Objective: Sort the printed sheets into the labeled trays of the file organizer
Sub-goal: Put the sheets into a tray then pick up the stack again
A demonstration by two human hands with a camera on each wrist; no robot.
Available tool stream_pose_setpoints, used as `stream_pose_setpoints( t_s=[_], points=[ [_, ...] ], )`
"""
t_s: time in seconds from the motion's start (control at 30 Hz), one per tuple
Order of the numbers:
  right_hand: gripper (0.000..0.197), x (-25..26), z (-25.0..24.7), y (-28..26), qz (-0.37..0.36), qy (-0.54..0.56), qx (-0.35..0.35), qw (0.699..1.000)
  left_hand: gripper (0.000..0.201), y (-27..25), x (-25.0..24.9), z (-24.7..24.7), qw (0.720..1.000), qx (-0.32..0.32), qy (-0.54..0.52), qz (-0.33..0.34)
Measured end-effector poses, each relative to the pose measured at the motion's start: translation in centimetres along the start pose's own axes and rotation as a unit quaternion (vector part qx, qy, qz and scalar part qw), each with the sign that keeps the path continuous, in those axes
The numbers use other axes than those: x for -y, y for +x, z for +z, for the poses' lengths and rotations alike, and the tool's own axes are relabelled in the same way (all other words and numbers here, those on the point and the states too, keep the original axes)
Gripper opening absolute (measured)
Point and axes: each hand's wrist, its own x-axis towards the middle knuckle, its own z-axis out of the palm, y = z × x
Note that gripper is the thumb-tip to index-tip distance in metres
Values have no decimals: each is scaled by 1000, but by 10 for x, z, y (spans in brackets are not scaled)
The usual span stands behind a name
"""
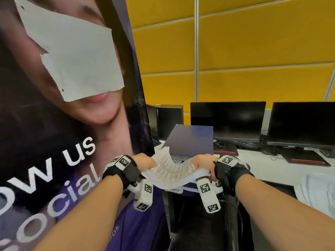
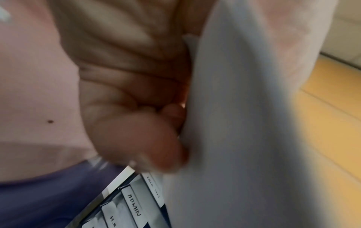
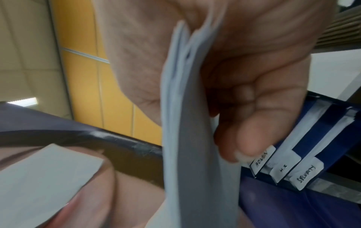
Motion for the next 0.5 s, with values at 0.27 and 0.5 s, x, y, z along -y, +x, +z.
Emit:
stream_pose_setpoints(
  t_s=[0.27,0.5],
  points=[
    [8,-19,-56,-62,-109,81,-69,988,8,-82,-45,35,982,-153,-86,65],
    [31,-110,-136,-72,-218,104,-140,960,33,-90,-101,145,947,-187,-190,178]
  ],
)
